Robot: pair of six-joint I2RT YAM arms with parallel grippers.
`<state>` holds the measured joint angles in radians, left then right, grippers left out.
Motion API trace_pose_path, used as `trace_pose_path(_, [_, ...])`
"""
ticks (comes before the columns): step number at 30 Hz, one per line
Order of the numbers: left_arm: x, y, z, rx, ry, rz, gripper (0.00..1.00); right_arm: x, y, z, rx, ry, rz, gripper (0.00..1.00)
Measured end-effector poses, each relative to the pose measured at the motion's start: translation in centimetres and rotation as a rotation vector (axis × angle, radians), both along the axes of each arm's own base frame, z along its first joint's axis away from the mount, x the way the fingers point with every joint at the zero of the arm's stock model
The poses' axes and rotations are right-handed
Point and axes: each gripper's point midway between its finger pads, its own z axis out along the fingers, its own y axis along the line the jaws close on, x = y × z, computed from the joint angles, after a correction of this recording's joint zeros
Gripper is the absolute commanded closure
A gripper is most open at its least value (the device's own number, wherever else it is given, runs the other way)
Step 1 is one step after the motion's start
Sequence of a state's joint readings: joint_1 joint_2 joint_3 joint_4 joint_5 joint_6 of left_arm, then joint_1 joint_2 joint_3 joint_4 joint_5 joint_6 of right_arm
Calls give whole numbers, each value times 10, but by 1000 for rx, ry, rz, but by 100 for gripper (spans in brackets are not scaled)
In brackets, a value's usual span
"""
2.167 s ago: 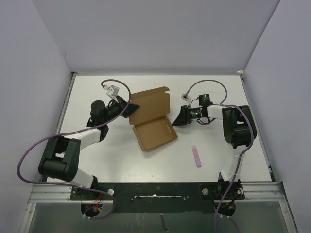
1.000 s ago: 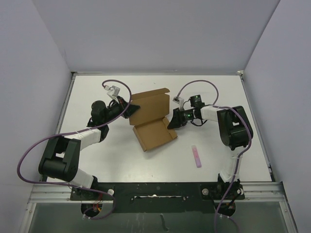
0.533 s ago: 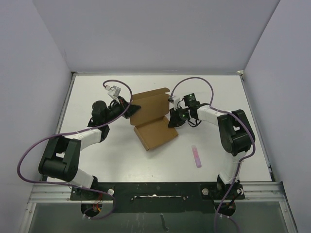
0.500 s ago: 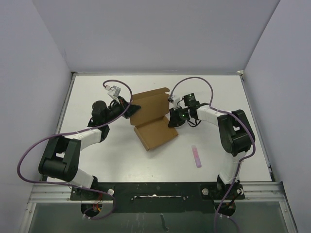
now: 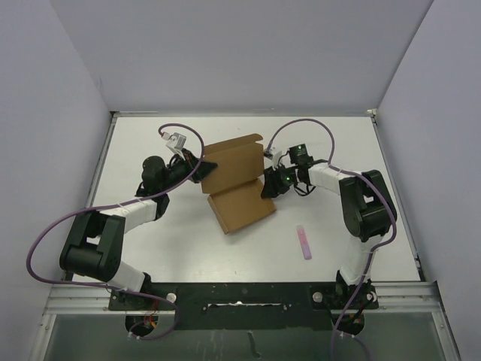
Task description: Fold the paper box
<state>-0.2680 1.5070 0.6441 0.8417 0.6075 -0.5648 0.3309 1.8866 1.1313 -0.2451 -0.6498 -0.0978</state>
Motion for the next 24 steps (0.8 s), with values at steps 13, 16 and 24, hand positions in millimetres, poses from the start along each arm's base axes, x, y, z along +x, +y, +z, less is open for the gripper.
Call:
trace_pose_path(13, [0, 0, 0, 0, 0, -3, 100, 4, -11, 33, 97, -62, 22, 47])
trace_pose_path(16, [0, 0, 0, 0, 1, -2, 100, 5, -15, 38, 105, -85, 39, 47])
trace_pose_path(24, [3, 3, -8, 18, 34, 24, 86, 11, -30, 63, 121, -167, 44, 47])
